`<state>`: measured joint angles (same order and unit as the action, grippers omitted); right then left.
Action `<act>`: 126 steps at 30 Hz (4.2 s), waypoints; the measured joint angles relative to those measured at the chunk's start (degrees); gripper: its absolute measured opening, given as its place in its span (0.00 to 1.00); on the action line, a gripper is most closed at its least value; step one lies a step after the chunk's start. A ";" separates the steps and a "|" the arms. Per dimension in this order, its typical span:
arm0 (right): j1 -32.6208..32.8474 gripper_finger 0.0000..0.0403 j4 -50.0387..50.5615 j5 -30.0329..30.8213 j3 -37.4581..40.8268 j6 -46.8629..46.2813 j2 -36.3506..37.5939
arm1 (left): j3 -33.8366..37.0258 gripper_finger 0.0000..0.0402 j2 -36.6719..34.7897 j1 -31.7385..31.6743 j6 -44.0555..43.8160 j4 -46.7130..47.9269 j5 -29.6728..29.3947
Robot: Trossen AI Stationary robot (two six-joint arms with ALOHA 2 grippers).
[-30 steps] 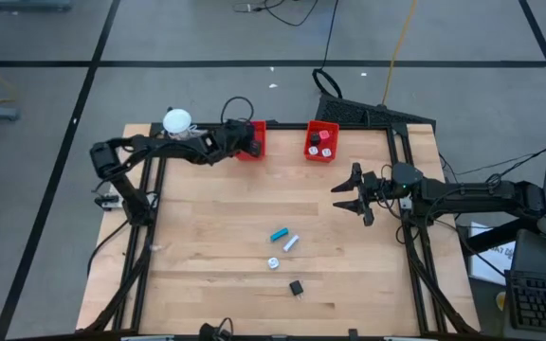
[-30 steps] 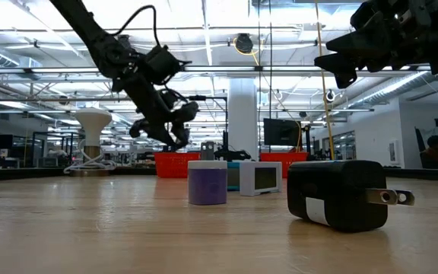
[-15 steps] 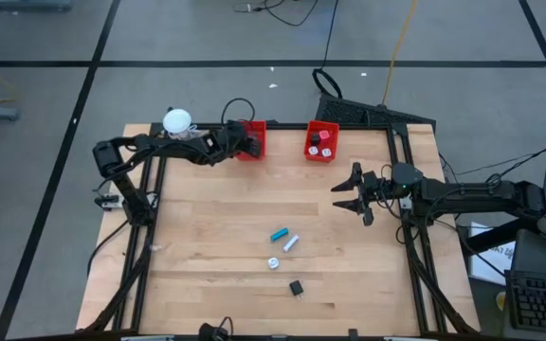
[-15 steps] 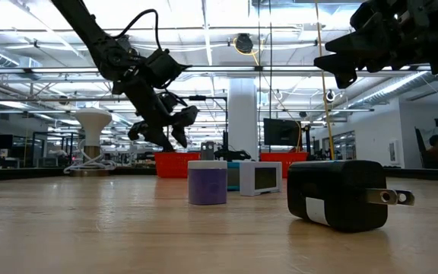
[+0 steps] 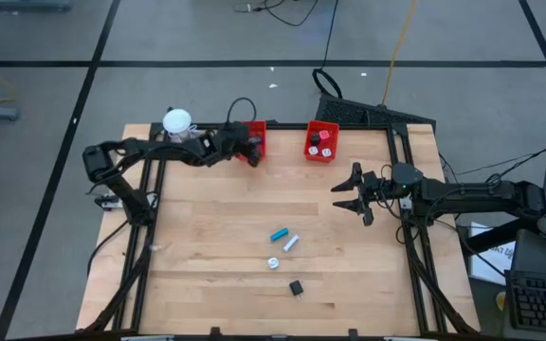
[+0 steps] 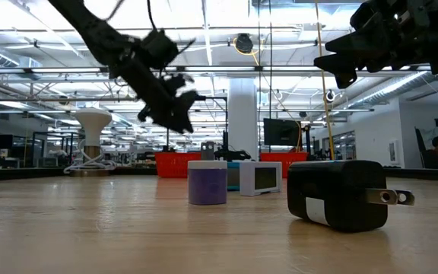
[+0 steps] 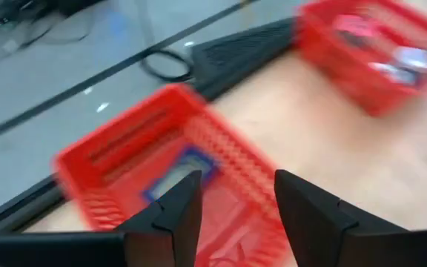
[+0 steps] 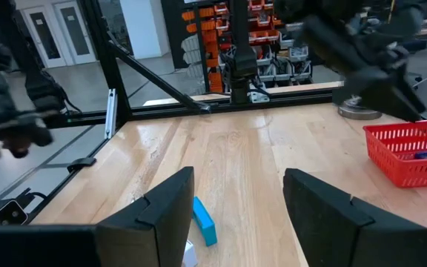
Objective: Pick & Place Office items
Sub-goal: Put the blue digital timer into the left red basket
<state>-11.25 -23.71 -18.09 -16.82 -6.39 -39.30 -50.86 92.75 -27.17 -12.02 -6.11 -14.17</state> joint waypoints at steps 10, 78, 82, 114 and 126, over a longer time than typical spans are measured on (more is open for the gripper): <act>0.00 0.49 0.00 0.02 0.00 0.00 0.00 | -0.01 0.37 -6.45 19.23 6.46 0.06 -4.17; -0.02 0.49 -1.24 0.00 0.00 -1.92 -0.01 | -19.38 0.23 21.42 42.89 -21.22 24.85 -4.93; -0.02 0.49 -1.24 0.00 0.00 -1.92 -0.01 | -19.38 0.21 21.41 42.39 -20.05 24.79 -5.18; -0.02 0.49 -0.89 0.00 0.00 -1.72 0.00 | -19.38 0.16 -0.24 37.50 -16.77 32.48 -14.12; -0.02 0.49 -0.67 0.00 0.00 -1.73 0.01 | -19.38 0.16 -0.24 42.40 -4.93 20.01 5.09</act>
<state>-11.26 -24.38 -18.09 -16.82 -8.12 -39.29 -70.24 92.51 15.23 -16.95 13.90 -9.08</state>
